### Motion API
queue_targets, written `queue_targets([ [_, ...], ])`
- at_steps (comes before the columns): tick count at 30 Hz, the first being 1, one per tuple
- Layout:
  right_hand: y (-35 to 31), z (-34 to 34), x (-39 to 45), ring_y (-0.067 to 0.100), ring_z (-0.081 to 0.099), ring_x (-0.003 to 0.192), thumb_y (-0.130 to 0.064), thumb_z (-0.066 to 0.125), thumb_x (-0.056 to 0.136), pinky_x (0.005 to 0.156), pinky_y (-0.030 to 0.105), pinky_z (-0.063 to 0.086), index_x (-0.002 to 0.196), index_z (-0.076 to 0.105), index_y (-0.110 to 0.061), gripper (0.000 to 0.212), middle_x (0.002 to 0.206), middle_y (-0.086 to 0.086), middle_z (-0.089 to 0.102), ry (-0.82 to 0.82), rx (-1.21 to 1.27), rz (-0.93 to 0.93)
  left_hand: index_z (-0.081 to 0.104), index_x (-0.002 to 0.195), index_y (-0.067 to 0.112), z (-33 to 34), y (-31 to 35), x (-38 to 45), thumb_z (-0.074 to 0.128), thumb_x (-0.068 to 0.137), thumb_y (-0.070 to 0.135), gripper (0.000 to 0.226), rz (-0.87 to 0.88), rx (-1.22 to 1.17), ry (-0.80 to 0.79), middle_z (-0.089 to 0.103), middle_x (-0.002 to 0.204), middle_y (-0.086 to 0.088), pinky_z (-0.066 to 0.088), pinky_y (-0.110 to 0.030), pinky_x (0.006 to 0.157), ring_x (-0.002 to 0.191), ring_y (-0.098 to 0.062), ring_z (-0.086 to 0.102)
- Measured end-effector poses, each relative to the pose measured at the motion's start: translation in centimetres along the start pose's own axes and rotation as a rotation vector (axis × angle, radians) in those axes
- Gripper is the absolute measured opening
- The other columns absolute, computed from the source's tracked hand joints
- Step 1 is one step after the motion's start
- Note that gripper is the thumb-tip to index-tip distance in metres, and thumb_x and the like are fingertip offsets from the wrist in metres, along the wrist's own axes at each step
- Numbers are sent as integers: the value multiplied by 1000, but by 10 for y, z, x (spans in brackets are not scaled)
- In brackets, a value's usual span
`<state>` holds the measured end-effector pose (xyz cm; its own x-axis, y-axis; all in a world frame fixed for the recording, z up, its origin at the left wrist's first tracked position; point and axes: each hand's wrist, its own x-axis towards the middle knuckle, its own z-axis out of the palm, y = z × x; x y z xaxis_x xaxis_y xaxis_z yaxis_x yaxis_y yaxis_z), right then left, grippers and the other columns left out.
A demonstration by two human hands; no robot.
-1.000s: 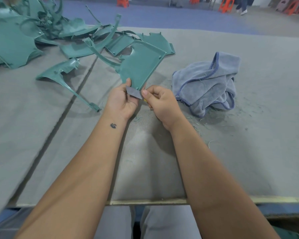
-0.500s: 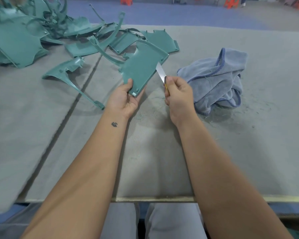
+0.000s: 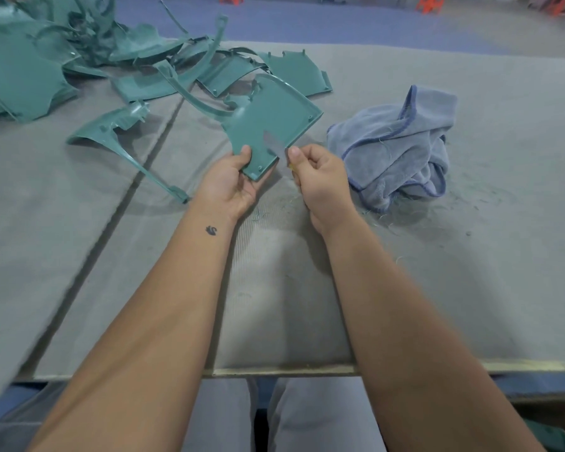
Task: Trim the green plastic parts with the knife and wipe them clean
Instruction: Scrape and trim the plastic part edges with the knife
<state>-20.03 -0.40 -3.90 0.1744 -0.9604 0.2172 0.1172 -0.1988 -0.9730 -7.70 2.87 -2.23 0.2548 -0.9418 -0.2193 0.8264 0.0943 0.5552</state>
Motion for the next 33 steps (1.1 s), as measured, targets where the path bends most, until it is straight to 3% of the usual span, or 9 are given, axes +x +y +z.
queue_targets([
  [3,-4,-5,5,4,32,44,-13,50,100,42,17,28,78,55,-12,23,57,-1,41,102,252,98,57,99,-4,-3,2,-1,39,102,4,19,-17,24,11,73,78,-18,60,-36,65,65,-26,72],
  [16,-6,-9,9,4,27,44,-16,48,101,42,16,23,73,51,-14,28,54,-5,38,278,537,220,57,107,-3,0,-2,-1,38,103,3,20,-51,159,-44,74,83,-15,61,-33,63,72,-23,73],
  [20,-6,-16,14,5,29,45,-19,47,102,44,16,25,78,51,-14,25,58,-4,40,359,778,269,58,103,0,-3,5,-2,39,102,5,19,-43,137,-28,74,78,-12,60,-30,60,68,-21,73],
  [23,-7,-20,16,6,30,44,-26,48,101,42,16,24,78,49,-16,25,54,-4,43,325,860,315,59,103,3,-6,9,-1,42,102,6,17,-17,114,2,74,78,-10,61,-30,61,67,-20,73],
  [25,-8,-22,15,6,29,41,-27,54,98,40,16,24,76,48,-18,24,52,-5,41,278,841,309,59,104,3,-5,8,0,44,101,6,16,-10,103,22,74,78,-10,61,-31,60,67,-20,72],
  [28,-9,-19,12,5,26,41,-14,59,95,38,17,22,78,46,-17,22,55,-6,38,250,669,237,58,108,2,-5,7,2,45,101,7,16,-10,89,44,73,80,-11,60,-31,59,67,-21,72],
  [31,-10,-13,9,8,25,46,-18,45,102,41,19,22,86,48,-15,17,62,-2,34,244,493,185,57,112,1,-6,7,4,45,101,7,18,-14,60,49,72,87,-13,60,-33,58,73,-23,71],
  [33,-11,-13,8,9,31,48,-24,38,105,43,20,29,92,56,-16,24,63,-1,38,227,359,144,57,109,1,-6,7,4,43,102,6,17,-13,61,41,72,87,-13,60,-33,58,73,-24,71],
])
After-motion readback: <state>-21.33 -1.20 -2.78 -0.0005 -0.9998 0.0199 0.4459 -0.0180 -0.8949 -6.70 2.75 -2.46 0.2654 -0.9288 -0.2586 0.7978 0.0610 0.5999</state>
